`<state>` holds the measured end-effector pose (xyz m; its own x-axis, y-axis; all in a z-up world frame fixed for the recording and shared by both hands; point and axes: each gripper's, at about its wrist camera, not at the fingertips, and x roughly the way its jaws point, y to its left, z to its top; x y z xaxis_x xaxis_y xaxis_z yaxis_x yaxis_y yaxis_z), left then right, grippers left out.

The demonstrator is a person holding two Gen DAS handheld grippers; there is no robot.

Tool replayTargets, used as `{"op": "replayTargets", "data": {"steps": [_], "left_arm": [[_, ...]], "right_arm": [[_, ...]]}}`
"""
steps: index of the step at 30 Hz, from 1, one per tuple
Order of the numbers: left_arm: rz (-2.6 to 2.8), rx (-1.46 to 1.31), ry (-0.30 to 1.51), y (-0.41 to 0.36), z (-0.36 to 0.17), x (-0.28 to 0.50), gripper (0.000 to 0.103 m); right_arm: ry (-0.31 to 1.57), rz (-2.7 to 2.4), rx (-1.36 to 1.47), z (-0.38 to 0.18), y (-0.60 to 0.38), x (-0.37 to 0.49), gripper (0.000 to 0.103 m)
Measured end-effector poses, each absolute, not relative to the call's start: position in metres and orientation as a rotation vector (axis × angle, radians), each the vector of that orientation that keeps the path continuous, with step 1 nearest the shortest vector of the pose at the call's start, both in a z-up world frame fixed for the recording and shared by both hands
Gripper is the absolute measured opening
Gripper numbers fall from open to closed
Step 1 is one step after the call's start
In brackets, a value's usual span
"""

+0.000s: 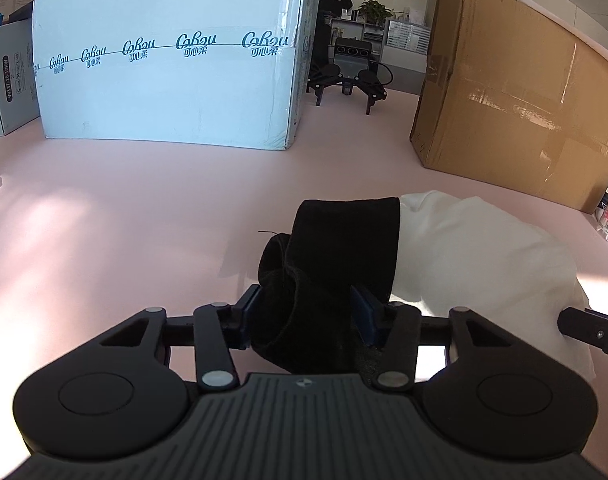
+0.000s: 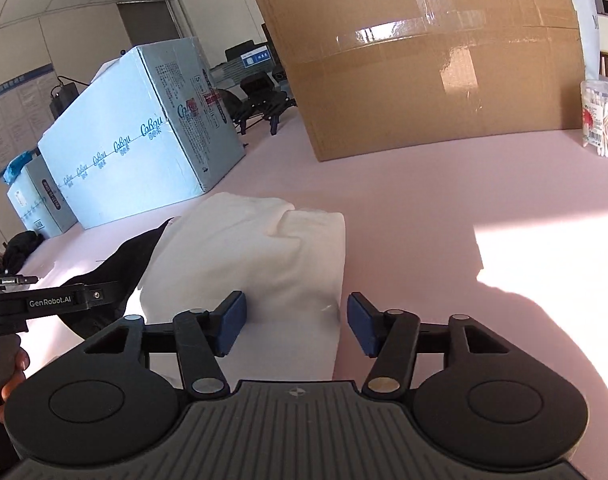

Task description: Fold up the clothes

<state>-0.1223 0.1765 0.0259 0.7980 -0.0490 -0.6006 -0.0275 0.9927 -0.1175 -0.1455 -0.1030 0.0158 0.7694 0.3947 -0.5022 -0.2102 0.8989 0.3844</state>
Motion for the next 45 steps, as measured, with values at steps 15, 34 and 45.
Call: {"op": "replayTargets", "data": {"steps": [15,34,45], "left_arm": [[-0.094,-0.368,0.708,0.211,0.024,-0.141,0.021],[0.092,-0.237,0.702,0.21,0.016,-0.14,0.09],[-0.126,-0.226,0.773,0.203,0.016,-0.119,0.103]], "right_arm": [[0.601,0.403,0.523,0.019,-0.126,-0.144,0.018],[0.612,0.302,0.484,0.021,-0.129,-0.148,0.042],[0.662,0.305,0.695,0.004,-0.154,-0.13,0.088]]}}
